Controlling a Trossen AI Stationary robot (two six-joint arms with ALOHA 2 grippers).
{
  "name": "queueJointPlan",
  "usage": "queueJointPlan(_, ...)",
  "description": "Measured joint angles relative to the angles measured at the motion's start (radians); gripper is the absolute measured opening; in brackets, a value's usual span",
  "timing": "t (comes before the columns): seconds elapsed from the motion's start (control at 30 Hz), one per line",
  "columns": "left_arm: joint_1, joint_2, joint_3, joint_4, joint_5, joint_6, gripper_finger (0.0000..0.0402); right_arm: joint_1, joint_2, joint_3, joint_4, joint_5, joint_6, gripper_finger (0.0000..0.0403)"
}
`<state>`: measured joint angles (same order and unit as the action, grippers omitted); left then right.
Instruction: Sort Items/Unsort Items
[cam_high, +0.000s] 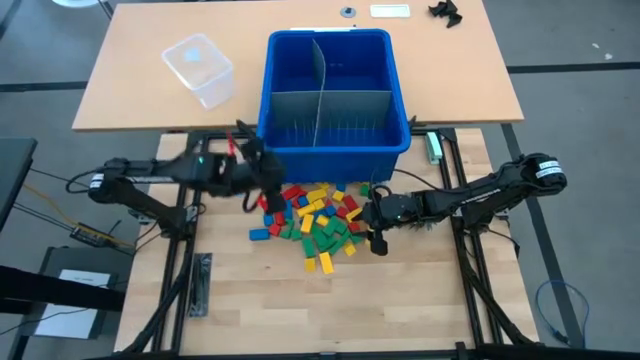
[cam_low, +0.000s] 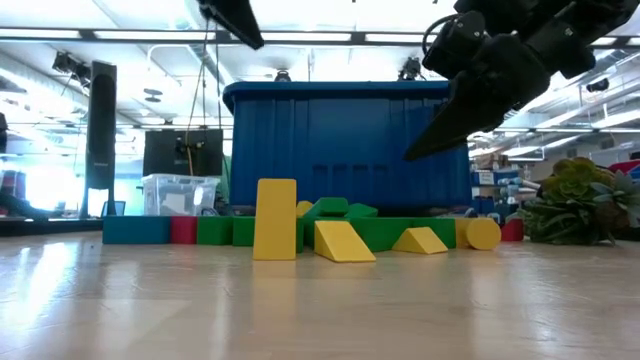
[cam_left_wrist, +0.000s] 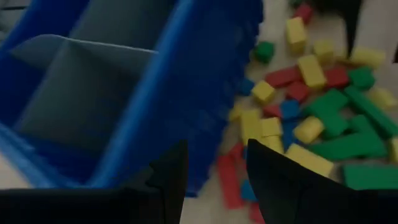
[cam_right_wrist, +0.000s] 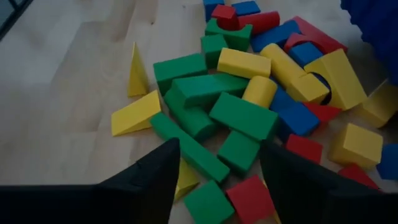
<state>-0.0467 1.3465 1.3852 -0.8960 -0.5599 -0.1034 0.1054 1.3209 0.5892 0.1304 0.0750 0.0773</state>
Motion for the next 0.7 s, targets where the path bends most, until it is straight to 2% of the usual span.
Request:
queueJointPlan(0.07, -0.037, -0.007, -0.086, 0.102, -0.003, -0.027, 0.0169, 0.000, 0.000, 0.014, -0.033, 0.000, 0.007, 0.0240)
queueJointPlan(0.17, -0.070, -0.008, -0.221, 0.246, 0.047, -0.079, 0.0168, -0.006, -0.008, 0.109, -0.193, 0.004, 0.040, 0.0248)
queueJointPlan(0.33, -0.080, 0.000, -0.371, 0.502, 0.073, -0.118, 0.0168, -0.023, -0.007, 0.189, -0.361, 0.086, -0.026, 0.0243)
queueJointPlan(0.5, -0.077, 0.002, -0.422, 0.548, -0.019, -0.166, 0.0168, -0.050, -0.008, 0.212, -0.488, 0.126, -0.010, 0.0228)
queueJointPlan(0.7, -0.077, 0.002, -0.424, 0.508, -0.027, -0.227, 0.0168, -0.085, -0.008, 0.211, -0.584, 0.163, 0.083, 0.0208)
